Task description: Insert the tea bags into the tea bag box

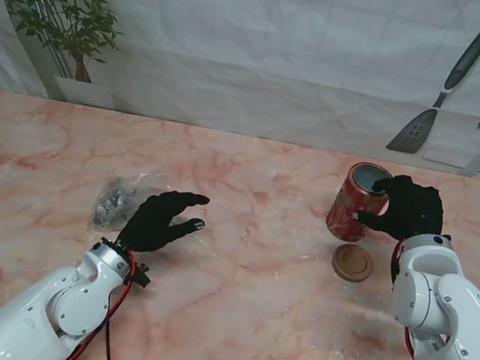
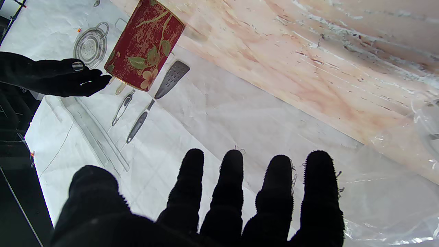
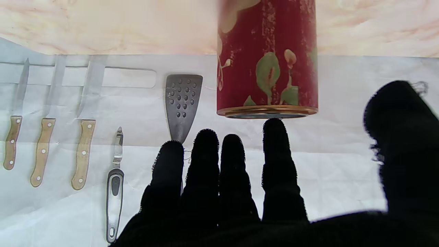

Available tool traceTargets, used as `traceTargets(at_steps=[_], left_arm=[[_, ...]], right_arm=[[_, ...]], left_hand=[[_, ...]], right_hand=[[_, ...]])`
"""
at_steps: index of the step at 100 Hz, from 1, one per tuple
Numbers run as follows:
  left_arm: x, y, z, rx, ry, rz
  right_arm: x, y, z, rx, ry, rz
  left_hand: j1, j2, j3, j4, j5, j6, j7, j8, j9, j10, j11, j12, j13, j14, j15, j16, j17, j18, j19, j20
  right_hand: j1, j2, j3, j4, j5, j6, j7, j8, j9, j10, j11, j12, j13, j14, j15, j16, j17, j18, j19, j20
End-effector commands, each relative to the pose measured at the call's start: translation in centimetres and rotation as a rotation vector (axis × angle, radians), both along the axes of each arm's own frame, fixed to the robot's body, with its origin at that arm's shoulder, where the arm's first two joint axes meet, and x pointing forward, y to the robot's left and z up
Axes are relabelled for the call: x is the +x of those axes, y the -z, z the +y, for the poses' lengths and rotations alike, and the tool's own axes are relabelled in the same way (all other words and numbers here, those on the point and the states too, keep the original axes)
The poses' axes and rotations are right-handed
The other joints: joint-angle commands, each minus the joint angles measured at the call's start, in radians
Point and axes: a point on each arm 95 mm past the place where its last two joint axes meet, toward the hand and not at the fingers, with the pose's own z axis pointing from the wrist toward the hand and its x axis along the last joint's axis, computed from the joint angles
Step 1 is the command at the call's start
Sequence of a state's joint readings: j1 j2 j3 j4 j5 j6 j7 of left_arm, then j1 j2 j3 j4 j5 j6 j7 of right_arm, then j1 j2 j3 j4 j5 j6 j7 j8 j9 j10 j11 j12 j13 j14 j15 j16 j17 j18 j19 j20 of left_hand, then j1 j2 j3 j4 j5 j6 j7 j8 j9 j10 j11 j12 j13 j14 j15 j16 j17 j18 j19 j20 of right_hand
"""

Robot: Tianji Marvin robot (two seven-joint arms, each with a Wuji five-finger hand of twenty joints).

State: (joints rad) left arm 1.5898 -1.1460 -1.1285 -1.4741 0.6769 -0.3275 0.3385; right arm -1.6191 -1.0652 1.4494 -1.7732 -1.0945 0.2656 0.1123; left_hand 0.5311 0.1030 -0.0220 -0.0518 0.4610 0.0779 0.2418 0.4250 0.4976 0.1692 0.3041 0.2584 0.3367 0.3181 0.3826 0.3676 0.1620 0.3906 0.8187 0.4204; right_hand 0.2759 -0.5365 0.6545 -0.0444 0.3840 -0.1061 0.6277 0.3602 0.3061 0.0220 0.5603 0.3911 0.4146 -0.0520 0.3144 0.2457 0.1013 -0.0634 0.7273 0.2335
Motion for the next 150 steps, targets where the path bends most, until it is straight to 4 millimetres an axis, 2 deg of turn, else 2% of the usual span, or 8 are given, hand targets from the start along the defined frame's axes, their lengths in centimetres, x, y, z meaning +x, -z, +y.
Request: traceTargets(at_steps=[1, 37, 55, 64, 69, 74, 86, 150], left_arm=[[-0.1, -0.1, -0.2, 0.002, 0.007, 0.009], [-0.1, -0.1, -0.2, 0.003, 0.010, 0.010], [-0.1, -0.1, -0.2, 0.001, 0.013, 0.011], [-0.1, -0.1, -0.2, 0.001, 0.015, 0.013], [-0.1, -0.1, -0.2, 0.001, 0.016, 0.013], [-0.1, -0.1, -0.2, 0.001, 0.016, 0.012], [-0.1, -0.1, -0.1, 0.000, 0.014, 0.012], [-0.1, -0.1, -0.1, 0.000, 0.016, 0.014]], right_arm=[[0.3, 0.5, -0.2, -0.014, 0.011, 0.023], [1.9, 1.7, 0.1, -0.104, 0.055, 0.069], [2.7, 2.4, 0.3, -0.135, 0.074, 0.059], [3.1, 2.8, 0.4, -0.147, 0.087, 0.044], [3.3, 2.9, 0.5, -0.149, 0.095, 0.036], [3.5, 3.0, 0.5, -0.147, 0.101, 0.035], [4.0, 3.4, 0.6, -0.140, 0.122, 0.018], [5.1, 2.9, 0.9, -0.150, 0.114, -0.044]], left_hand=[[-0.020, 0.030, -0.014, 0.024, 0.009, -0.035, 0.005, 0.011, -0.012, -0.024, -0.001, 0.015, -0.011, -0.008, -0.018, -0.001, -0.008, -0.007, 0.010, 0.007], [-0.020, 0.031, -0.015, 0.023, 0.008, -0.033, 0.010, 0.014, -0.010, -0.029, -0.002, 0.015, -0.010, -0.010, -0.019, -0.001, -0.009, -0.007, 0.011, 0.008], [-0.020, 0.033, -0.014, 0.023, 0.010, -0.033, 0.011, 0.014, -0.011, -0.027, -0.003, 0.015, -0.010, -0.009, -0.019, 0.000, -0.008, -0.007, 0.011, 0.008], [-0.020, 0.033, -0.015, 0.023, 0.010, -0.033, 0.010, 0.014, -0.011, -0.027, -0.003, 0.015, -0.011, -0.008, -0.020, 0.000, -0.009, -0.007, 0.011, 0.007], [-0.020, 0.032, -0.015, 0.023, 0.010, -0.033, 0.010, 0.014, -0.011, -0.027, -0.003, 0.015, -0.010, -0.009, -0.019, 0.000, -0.008, -0.006, 0.011, 0.008], [-0.021, 0.033, -0.015, 0.023, 0.008, -0.032, 0.009, 0.014, -0.011, -0.027, -0.003, 0.015, -0.010, -0.008, -0.019, 0.000, -0.008, -0.006, 0.011, 0.008], [-0.021, 0.033, -0.015, 0.023, 0.009, -0.032, 0.009, 0.014, -0.011, -0.026, -0.003, 0.015, -0.010, -0.008, -0.020, 0.000, -0.008, -0.006, 0.011, 0.008], [-0.022, 0.032, -0.015, 0.023, 0.006, -0.034, 0.006, 0.012, -0.010, -0.028, -0.004, 0.015, -0.010, -0.009, -0.019, 0.000, -0.008, -0.008, 0.010, 0.007]], right_hand=[[0.013, -0.035, 0.017, -0.020, 0.013, -0.013, 0.012, 0.003, -0.047, 0.019, 0.027, 0.018, -0.023, 0.020, 0.018, 0.011, -0.012, 0.019, 0.024, -0.017], [0.061, -0.053, 0.013, -0.021, -0.002, -0.033, 0.092, 0.026, -0.100, 0.016, 0.143, 0.063, -0.028, 0.017, 0.076, 0.038, -0.008, 0.032, 0.074, -0.037], [0.175, -0.014, -0.043, -0.022, 0.056, -0.079, 0.226, 0.070, -0.051, -0.034, 0.251, 0.107, 0.045, -0.006, 0.149, 0.075, 0.038, 0.030, 0.121, -0.025], [0.267, 0.075, -0.137, -0.020, 0.104, -0.105, 0.287, 0.079, -0.009, -0.063, 0.284, 0.132, 0.088, -0.018, 0.189, 0.096, 0.063, 0.024, 0.147, -0.010], [0.374, 0.121, -0.261, -0.045, 0.112, -0.136, 0.403, -0.095, 0.026, -0.084, 0.299, 0.149, 0.118, -0.028, 0.210, 0.107, 0.080, 0.019, 0.160, 0.001], [0.473, 0.188, -0.382, -0.035, 0.119, -0.175, 0.515, -0.181, 0.068, -0.106, 0.312, 0.162, 0.154, -0.035, 0.237, 0.120, 0.101, 0.014, 0.178, 0.011], [0.608, 0.282, -0.520, -0.012, 0.211, -0.217, 0.597, -0.189, 0.153, -0.144, 0.329, 0.177, 0.224, -0.048, 0.279, 0.137, 0.145, 0.009, 0.215, 0.031], [0.710, 0.331, -0.636, -0.008, 0.270, -0.212, 0.633, -0.120, 0.291, -0.205, 0.339, 0.174, 0.324, -0.081, 0.308, 0.143, 0.213, -0.023, 0.243, 0.042]])
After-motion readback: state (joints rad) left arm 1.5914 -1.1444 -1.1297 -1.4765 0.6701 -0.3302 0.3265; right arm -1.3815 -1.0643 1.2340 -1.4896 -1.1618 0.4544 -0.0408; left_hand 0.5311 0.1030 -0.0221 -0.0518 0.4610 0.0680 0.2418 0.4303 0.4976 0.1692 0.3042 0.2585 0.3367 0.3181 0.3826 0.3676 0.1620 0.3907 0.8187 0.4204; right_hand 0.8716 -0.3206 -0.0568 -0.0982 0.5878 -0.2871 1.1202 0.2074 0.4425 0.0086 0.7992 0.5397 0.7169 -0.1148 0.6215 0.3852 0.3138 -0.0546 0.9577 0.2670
